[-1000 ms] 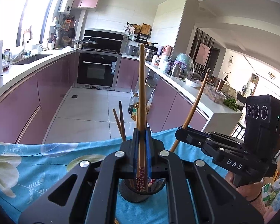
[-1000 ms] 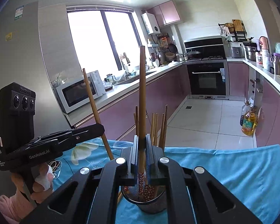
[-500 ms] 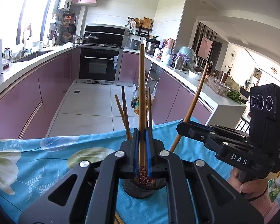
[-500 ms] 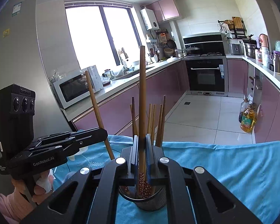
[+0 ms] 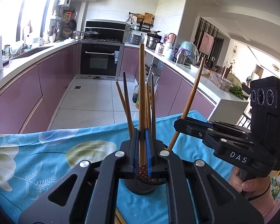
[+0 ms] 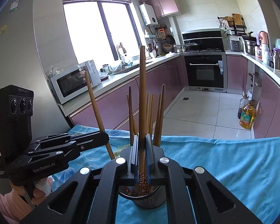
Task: Organize utensils
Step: 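Push the held chopstick down into the mesh cup with the right tool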
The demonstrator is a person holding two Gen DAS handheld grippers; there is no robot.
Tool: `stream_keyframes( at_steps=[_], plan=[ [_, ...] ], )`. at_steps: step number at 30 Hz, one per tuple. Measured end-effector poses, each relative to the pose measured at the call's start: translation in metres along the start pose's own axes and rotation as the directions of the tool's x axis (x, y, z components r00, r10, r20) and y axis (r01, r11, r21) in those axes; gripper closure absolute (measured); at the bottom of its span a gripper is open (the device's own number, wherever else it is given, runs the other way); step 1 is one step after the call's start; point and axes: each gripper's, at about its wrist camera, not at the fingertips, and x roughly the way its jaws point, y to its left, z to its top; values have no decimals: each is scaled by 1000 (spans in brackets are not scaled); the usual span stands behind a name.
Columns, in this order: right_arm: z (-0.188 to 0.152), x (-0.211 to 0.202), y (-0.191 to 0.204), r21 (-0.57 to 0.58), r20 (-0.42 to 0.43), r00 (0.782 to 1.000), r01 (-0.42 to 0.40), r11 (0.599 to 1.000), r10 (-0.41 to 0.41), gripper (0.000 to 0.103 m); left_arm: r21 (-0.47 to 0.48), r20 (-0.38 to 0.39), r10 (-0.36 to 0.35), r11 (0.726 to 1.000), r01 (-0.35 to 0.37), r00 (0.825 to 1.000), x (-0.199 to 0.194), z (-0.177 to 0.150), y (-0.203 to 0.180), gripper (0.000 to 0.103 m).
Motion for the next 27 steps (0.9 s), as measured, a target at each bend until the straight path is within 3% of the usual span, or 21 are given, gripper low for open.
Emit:
stream_keyframes(
  at_steps=[27],
  plan=[
    [-15, 29, -9, 18, -101, 995, 13, 1000, -11, 97, 21, -75, 32, 999, -31, 997, 33, -11, 6, 95]
  ],
)
